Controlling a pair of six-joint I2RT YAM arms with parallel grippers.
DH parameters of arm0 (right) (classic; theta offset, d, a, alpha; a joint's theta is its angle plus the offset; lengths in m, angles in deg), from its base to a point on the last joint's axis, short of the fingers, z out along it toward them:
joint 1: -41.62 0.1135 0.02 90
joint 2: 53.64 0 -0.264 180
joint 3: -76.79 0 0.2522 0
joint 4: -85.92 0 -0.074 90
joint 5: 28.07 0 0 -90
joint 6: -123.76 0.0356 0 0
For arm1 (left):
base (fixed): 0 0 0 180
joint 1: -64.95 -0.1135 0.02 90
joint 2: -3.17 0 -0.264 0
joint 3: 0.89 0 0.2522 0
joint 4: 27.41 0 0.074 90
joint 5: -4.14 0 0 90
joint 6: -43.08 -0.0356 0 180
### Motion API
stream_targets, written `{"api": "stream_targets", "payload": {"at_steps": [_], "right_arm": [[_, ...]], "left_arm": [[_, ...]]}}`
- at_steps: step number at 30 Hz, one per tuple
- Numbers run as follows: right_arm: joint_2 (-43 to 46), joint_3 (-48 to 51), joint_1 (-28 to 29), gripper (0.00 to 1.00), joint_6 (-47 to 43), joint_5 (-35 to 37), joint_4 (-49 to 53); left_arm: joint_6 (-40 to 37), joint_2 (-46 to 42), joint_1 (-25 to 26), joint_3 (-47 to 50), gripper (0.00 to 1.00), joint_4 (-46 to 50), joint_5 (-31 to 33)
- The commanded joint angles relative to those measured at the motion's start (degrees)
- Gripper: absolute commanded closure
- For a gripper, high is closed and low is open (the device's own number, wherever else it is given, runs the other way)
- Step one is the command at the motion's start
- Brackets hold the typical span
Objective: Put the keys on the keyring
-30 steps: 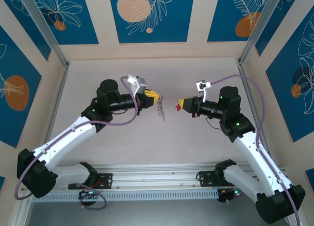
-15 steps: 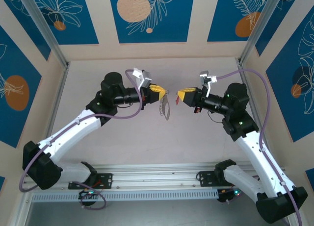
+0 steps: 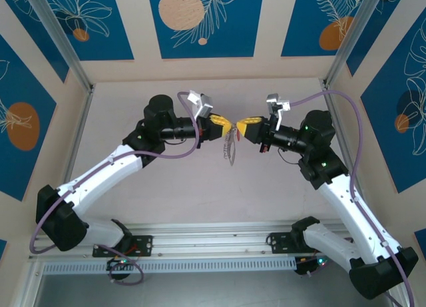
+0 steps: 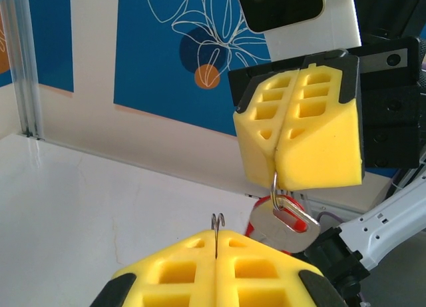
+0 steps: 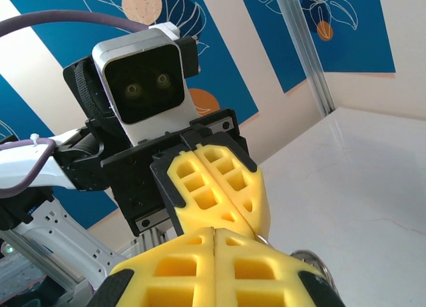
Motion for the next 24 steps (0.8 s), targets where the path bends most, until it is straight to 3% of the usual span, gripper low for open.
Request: {"api": "stream_targets", "payload": {"at_steps": [1, 24], "right_arm": [[-0.5, -1.5, 0.6, 1.00, -1.4, 1.0, -0.5], [-2.7, -0.8, 0.9, 1.00, -3.2, 4.1, 1.3]], "left_arm": [[0.8, -0.1, 0.9, -2.3, 1.00, -1.1, -1.8], [0.4, -2.1, 2.0, -2.2, 1.00, -1.4, -1.4]]}}
